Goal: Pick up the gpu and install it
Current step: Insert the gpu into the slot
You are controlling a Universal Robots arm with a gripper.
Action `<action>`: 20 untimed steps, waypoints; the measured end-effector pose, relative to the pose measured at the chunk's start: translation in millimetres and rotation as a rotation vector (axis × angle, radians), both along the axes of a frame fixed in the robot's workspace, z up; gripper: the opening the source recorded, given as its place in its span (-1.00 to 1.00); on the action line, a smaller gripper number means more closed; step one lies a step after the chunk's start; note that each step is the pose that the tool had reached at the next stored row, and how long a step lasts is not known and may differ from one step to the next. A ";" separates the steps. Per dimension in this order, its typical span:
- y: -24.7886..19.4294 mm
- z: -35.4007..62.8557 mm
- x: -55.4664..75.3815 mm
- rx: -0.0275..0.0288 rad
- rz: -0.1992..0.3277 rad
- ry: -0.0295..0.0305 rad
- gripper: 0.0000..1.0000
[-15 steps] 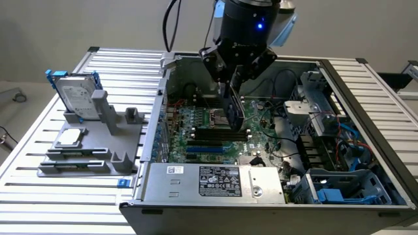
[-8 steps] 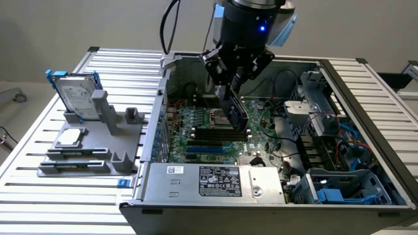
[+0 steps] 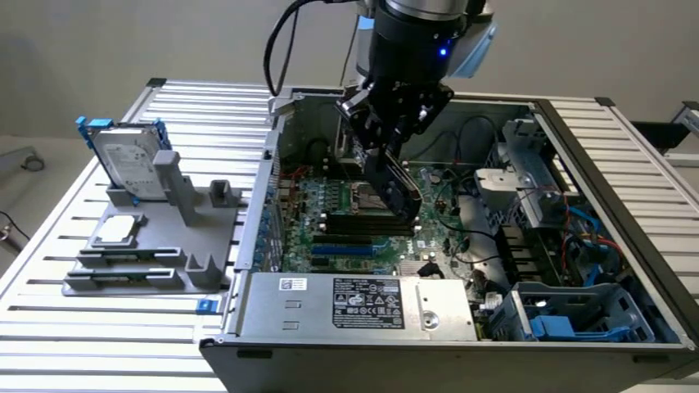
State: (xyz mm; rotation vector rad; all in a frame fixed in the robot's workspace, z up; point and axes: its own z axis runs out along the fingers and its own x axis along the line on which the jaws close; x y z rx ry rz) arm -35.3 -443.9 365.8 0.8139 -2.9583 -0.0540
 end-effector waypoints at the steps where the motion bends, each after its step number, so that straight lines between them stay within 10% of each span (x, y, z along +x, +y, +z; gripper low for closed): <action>1: 0.0 -0.6 -0.1 0.0000 0.019 0.0000 -0.47; 7: 0.0 -3.7 -0.1 0.0010 0.127 0.0000 -0.47; 14: 0.0 -5.3 -0.1 0.0379 0.226 -0.0116 -0.47; 20: 0.0 -6.8 -0.1 0.0426 0.334 -0.0203 -0.47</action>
